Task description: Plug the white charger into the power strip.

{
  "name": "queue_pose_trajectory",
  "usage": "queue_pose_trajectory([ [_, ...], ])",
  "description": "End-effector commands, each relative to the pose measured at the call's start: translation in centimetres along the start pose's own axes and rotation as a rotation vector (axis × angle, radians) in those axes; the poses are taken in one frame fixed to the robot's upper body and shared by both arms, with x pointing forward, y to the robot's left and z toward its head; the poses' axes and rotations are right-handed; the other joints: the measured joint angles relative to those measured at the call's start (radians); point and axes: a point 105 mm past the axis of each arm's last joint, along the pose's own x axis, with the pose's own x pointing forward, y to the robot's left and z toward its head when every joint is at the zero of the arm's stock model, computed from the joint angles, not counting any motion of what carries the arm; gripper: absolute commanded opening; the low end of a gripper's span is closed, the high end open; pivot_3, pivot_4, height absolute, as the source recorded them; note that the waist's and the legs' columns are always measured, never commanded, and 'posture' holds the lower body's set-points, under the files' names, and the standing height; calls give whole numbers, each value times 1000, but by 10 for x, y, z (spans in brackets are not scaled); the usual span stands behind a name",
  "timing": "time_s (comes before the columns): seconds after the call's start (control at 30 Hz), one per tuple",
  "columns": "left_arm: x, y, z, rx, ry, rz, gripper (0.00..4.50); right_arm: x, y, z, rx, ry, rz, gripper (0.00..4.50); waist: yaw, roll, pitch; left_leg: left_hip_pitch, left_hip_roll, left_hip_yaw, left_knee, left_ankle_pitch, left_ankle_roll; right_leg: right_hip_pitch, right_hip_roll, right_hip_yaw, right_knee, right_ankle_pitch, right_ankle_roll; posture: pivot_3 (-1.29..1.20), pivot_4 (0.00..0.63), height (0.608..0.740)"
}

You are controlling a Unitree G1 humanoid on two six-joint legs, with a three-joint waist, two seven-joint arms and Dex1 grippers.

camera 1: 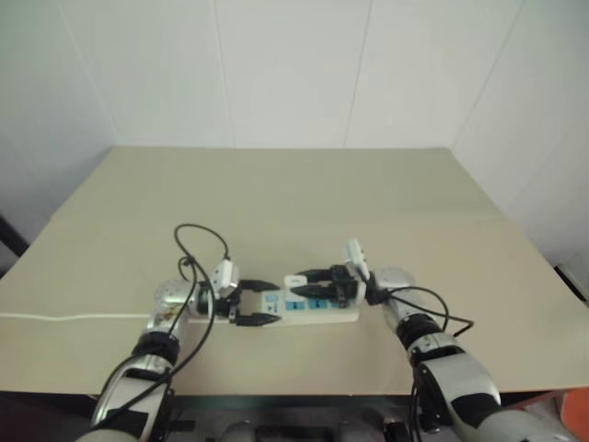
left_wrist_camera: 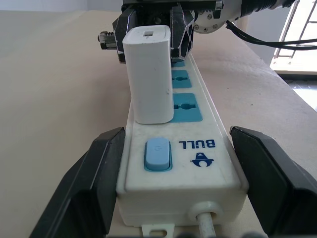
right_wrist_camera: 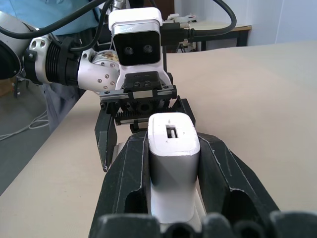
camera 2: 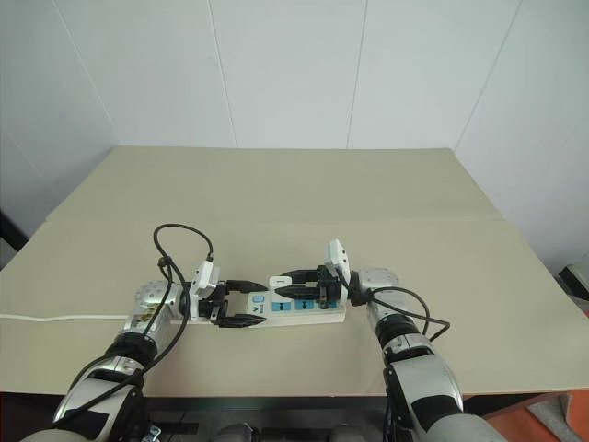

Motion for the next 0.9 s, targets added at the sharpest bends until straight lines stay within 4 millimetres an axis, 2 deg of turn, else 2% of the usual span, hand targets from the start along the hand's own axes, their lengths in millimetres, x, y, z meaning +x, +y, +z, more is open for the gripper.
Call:
queue_pose_trajectory([
  [0.03,4,-8,1,28,20,-70,3204,-27,18,-67,206,230,-82,1116,0,0,-1,0,0,0,0,0,0,0,0,0,0,0,-1,0,150,740],
  [0.17,4,-8,1,29,20,-69,3204,-26,25,-67,108,228,-55,1116,0,0,-5,0,0,0,0,0,0,0,0,0,0,-1,0,0,150,740],
  [0.53,4,-9,0,23,19,-67,3204,-25,17,-71,140,289,-84,1116,-10,0,-11,2,0,0,-1,0,0,0,-1,0,0,-3,-3,0,150,740],
  [0.7,4,-9,0,20,19,-66,3204,-27,21,-71,101,313,-50,1116,-17,0,-13,4,0,0,-2,0,0,0,-1,0,0,-4,-3,0,150,740],
  [0.77,4,-9,0,19,19,-66,3204,-27,21,-70,89,312,-44,1837,-16,-1,-14,5,0,0,-2,-2,-3,0,-2,0,0,-4,-3,0,150,740],
  [0.8,4,-9,0,19,19,-65,3204,-27,22,-70,85,312,-42,2053,-16,-2,-14,5,0,0,-2,-5,-7,-1,-2,0,0,-4,-3,0,150,740],
  [0.9,4,-9,0,19,18,-65,3204,-28,22,-70,81,309,-37,3044,-11,-7,-17,3,0,-1,-2,-4,-7,-1,-2,-2,-1,-5,-4,0,150,740],
])
